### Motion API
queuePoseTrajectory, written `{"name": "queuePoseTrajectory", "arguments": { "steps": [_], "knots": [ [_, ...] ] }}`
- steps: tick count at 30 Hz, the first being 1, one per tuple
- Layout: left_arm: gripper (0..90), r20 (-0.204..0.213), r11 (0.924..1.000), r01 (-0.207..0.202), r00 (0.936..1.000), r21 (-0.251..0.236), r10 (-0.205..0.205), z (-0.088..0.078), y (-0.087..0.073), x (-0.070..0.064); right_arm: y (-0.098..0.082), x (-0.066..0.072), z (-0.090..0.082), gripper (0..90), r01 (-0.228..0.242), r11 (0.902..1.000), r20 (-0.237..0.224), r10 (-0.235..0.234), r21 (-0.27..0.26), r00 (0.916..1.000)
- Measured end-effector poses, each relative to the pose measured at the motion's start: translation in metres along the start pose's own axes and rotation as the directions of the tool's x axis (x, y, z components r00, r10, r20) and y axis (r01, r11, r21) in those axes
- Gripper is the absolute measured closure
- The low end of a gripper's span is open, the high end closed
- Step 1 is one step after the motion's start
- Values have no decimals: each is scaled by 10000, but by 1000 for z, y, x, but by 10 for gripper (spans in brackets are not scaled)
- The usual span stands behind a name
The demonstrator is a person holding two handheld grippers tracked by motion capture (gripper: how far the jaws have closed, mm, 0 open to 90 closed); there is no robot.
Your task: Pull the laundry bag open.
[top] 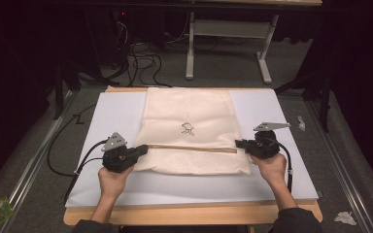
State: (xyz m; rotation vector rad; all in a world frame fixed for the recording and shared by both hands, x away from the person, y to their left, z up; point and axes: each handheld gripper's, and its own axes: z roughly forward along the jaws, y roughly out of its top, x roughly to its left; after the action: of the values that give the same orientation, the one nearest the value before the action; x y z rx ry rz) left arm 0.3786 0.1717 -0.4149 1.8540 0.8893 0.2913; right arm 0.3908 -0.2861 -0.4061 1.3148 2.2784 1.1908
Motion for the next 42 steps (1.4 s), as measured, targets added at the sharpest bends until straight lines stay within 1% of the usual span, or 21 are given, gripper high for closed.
{"name": "queuePoseTrajectory", "arguments": {
  "steps": [2,5,8,10,17,20,21,23,24,34,39,42],
  "knots": [
    [871,-16,10000,-3,10000,34,3,0,0,1,0,0,0,886,-65,10000,-14,65,8,10000],
    [871,-114,10000,20,9999,23,-20,-1,0,2,0,-1,-1,886,-1,10000,55,1,-45,10000],
    [871,-164,9999,128,9998,-21,-128,-3,-1,6,-2,-4,-1,886,-108,9999,93,109,-87,9999],
    [871,-224,9999,106,9997,3,-106,-4,-1,7,-4,-5,-2,886,-157,9999,119,158,-70,9998],
    [871,-286,9999,149,9995,19,-148,-4,0,8,-4,-6,-2,886,-202,9997,89,203,-115,9998],
    [871,-281,9998,178,9994,-64,-180,-5,1,10,-5,-7,-2,886,-203,9997,138,205,-112,9997],
    [871,-292,9998,197,9994,-69,-199,-6,1,10,-5,-8,-2,886,-214,9996,83,215,-165,9997],
    [871,-316,9997,217,9993,-66,-219,-7,2,11,-5,-8,-2,886,-182,9998,162,184,-92,9997],
    [871,-301,9998,216,9993,-50,-217,-7,2,11,-4,-8,-2,886,-215,9997,131,217,-100,9997],
    [871,-554,9996,242,9982,-121,-248,-13,3,14,-5,-10,-3,886,-188,9998,236,191,-110,9995],
    [871,-715,9995,270,9970,-176,-282,-16,3,17,-5,-12,-5,885,-237,9996,272,241,-145,9993],
    [871,-733,9995,284,9969,-163,-296,-18,3,18,-5,-13,-6,885,-307,9994,312,311,-137,9990]
  ]
}}
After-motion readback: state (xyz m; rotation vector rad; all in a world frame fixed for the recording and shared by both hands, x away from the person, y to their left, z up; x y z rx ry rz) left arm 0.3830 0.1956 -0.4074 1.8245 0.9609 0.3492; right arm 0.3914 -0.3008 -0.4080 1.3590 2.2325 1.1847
